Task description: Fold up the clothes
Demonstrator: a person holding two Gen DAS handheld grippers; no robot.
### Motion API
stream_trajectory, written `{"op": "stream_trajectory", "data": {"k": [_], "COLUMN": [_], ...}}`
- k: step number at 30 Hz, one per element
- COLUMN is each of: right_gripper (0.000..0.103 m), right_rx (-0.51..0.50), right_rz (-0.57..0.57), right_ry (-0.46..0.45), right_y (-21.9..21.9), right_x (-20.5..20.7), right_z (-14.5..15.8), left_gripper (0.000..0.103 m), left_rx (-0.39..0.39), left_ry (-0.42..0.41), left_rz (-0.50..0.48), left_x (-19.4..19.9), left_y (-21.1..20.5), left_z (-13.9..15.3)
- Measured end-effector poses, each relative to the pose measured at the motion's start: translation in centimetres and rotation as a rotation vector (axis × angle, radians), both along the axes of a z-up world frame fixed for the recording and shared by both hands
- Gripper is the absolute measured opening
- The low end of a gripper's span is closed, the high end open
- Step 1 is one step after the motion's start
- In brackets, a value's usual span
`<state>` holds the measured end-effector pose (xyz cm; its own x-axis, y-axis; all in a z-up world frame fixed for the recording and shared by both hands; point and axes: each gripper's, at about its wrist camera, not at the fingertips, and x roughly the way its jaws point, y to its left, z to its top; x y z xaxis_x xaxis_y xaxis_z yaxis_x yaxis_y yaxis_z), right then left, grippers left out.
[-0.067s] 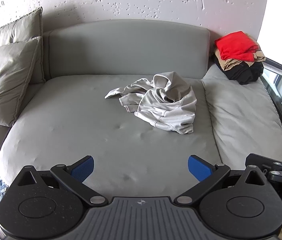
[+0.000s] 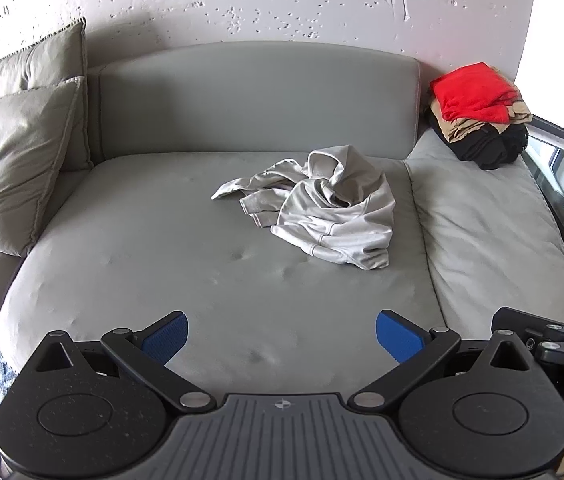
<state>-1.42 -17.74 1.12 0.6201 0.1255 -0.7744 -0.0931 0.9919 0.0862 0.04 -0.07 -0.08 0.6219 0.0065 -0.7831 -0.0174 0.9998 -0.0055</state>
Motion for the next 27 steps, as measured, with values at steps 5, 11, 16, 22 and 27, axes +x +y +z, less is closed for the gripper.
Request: {"op": "stream_trajectory", "data": {"k": [5,11,16,22,27], "right_gripper": [0.103,0.103,0.103,0.103,0.103], "right_rx": [0.001,0.010,0.005,0.007,0.008], "right_rz": [0.000,-0.001,-0.004,-0.005,-0.006], "right_ry": [-0.005,0.011,0.016,0.016,0.015], "right_y": [0.24,-0.17,-0.12,-0.20,-0.18], "right_x": [0.06,0.21,0.44,0.37,0.34], "right_z": [-0.24,-0.27,-0.47,-0.43,-0.41], "left_gripper": [0.102,0.102,0.102,0.102,0.102], "left_rx": [0.009,0.018,0.021,0.024,0.023], "left_ry": [-0.002,0.002,0.000,-0.002,0.000], "left_rz": [0.003,0.008,0.007,0.011,0.014], "left_x": [0.08,0.32,0.27,0.24,0.29], "left_y": [-0.13,-0.24,-0.24,-0.35,-0.27], "left_z": [-0.14,-0.23,-0.24,-0.37,-0.27]}}
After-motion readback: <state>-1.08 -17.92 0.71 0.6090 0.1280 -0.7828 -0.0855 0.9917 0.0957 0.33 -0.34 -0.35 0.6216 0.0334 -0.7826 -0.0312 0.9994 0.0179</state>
